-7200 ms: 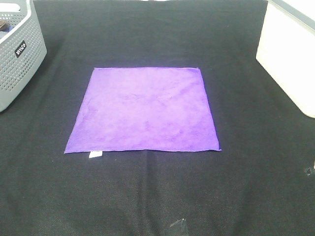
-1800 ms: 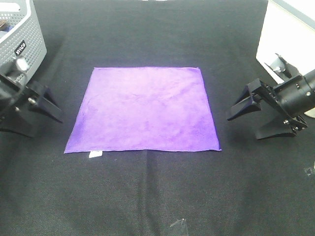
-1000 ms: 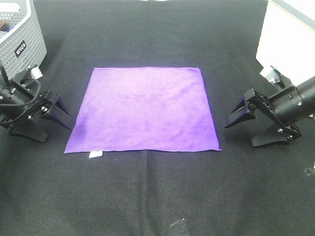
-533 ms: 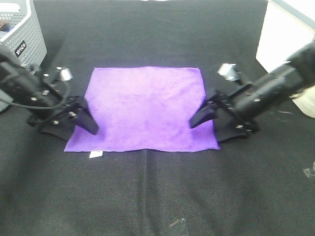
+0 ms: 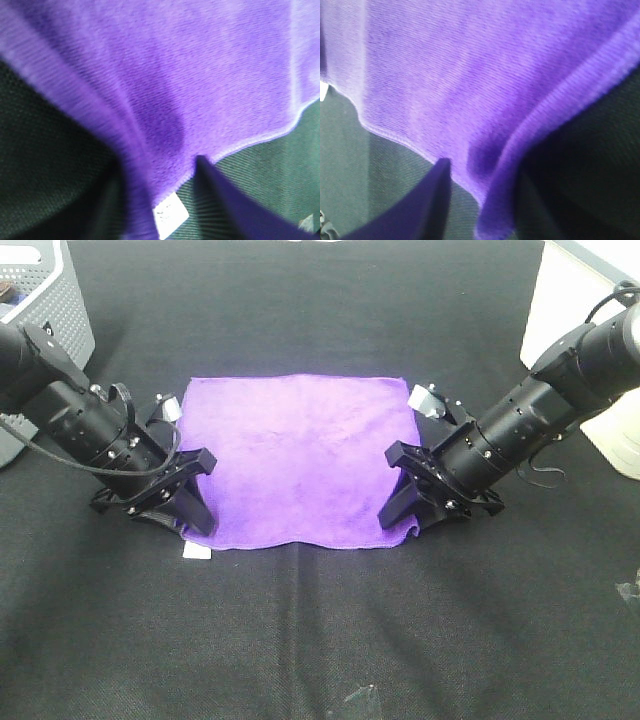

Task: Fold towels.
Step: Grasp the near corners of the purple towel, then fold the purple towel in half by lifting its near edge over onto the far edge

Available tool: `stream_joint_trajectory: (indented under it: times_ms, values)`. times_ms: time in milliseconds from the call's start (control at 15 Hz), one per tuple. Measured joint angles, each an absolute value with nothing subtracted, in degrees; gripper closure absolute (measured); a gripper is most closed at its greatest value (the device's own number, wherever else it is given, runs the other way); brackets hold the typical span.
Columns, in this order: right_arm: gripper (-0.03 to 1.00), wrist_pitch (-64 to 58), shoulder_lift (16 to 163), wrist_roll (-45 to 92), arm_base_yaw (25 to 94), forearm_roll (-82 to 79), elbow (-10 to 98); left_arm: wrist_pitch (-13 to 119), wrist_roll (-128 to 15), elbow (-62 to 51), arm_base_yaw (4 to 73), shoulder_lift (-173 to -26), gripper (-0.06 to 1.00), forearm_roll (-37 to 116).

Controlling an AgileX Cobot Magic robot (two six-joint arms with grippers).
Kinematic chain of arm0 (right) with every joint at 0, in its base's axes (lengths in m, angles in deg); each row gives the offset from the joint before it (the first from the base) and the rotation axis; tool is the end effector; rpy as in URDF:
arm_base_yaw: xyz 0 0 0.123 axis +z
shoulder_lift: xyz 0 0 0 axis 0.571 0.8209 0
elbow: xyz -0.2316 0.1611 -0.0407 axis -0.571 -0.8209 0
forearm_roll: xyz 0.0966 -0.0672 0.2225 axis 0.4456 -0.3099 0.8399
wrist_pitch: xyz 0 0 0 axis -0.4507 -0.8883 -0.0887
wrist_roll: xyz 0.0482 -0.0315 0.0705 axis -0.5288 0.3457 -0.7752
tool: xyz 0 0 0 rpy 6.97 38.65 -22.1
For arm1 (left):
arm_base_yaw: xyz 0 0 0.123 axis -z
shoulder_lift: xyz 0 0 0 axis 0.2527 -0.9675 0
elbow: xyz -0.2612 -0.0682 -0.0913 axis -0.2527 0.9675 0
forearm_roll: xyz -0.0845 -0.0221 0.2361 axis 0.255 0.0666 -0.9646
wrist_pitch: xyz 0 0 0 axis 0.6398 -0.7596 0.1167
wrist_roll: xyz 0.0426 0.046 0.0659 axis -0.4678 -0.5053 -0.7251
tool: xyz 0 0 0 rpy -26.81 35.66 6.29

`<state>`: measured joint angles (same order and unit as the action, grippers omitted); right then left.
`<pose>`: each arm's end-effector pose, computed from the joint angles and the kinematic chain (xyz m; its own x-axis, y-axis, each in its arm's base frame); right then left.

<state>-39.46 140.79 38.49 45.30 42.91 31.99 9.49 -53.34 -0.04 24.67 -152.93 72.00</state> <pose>0.3579 0.1188 0.0753 -0.9902 -0.1231 -0.0661 -0.1387 0.8093 0.5707 0.3768 -0.1154 0.0798 -0.9915 0.1176 -0.0555 0.1291 0.8384 -0.5296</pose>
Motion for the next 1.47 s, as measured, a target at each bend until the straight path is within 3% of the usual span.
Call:
stream_joint_trajectory:
  times_ms: [67, 133, 200, 333, 400, 600, 1067, 1467]
  values:
    - [0.59, -39.5, 140.8, 38.5, 45.3, 42.9, 32.0, 9.5, -53.3, 0.0, 24.7, -152.9, 0.74, 72.0]
    - [0.71, -39.6, 140.9, 38.4, 45.3, 42.0, 32.0, 9.5, -53.3, 0.1, 24.7, -153.0, 0.89, 71.8]
    - [0.81, -40.0, 141.2, 38.3, 45.3, 41.8, 31.9, 9.5, -53.3, 0.1, 24.8, -153.0, 0.94, 71.7]
    - [0.94, -41.8, 141.5, 38.3, 45.3, 40.8, 31.9, 8.4, -53.5, 0.1, 24.9, -153.0, 0.94, 71.0]
    - [0.96, -42.7, 141.5, 38.3, 45.3, 40.3, 31.9, 7.4, -53.5, 0.1, 24.9, -152.9, 0.94, 69.8]
    - [0.96, -44.6, 139.8, 37.2, 45.4, 37.6, 31.2, 5.0, -53.5, 1.1, 25.0, -151.2, 0.94, 66.3]
    - [0.96, -54.6, 128.9, 30.7, 45.9, 37.2, 26.3, 6.3, -53.1, 16.5, 25.4, -133.4, 0.94, 65.9]
    - [0.96, -51.6, 129.9, 29.3, 45.9, 34.0, 37.0, 13.2, -52.8, 12.6, 25.4, -133.1, 0.94, 65.9]
